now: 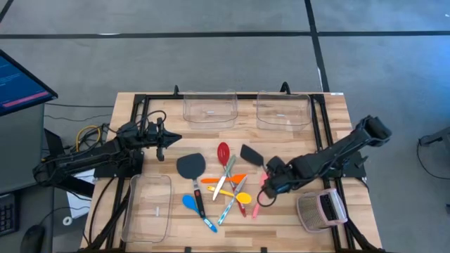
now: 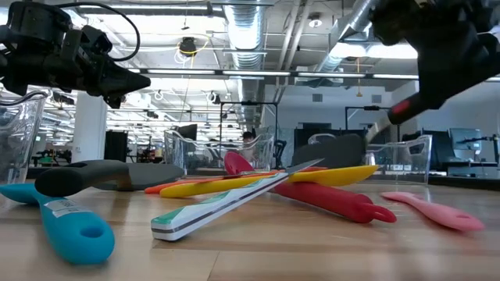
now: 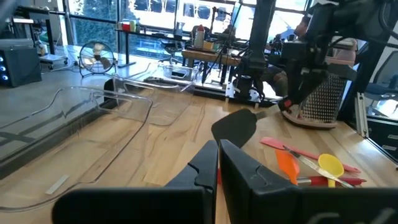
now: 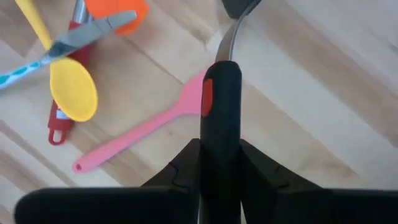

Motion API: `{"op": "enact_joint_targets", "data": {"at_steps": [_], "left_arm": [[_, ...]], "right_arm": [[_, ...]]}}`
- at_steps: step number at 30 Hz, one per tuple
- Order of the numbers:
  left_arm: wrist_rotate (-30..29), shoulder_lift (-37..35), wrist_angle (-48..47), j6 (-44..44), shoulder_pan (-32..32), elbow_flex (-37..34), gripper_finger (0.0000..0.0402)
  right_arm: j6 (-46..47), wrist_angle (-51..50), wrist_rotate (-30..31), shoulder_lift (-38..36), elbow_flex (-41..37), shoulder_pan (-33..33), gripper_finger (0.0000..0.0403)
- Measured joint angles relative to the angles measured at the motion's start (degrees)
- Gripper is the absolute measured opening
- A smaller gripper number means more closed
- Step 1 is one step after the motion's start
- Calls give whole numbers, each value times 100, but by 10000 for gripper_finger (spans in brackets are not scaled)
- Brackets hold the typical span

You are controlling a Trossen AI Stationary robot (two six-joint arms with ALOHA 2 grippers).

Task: Pick & Place Kitchen Items
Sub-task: Put the right black spatula into top right transparent bin

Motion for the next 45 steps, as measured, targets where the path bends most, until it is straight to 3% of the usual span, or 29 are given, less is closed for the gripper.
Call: {"op": "enact_joint_targets", "data": {"at_steps": [14, 21, 29, 45], "left_arm": [[0, -2, 0, -4, 0, -1, 8], [0, -2, 0, -4, 0, 0, 8], [0, -1, 0, -4, 0, -1, 8], [0, 0, 0, -4, 0, 0, 8]], "right_arm": [[-224, -684, 1306, -81, 899, 243, 66], [-347, -1800, 2049, -81, 1592, 285, 65], [-749, -3082, 2186, -81, 2042, -144, 65], [-2890, -3080, 2199, -1118, 2030, -1657, 65]]}}
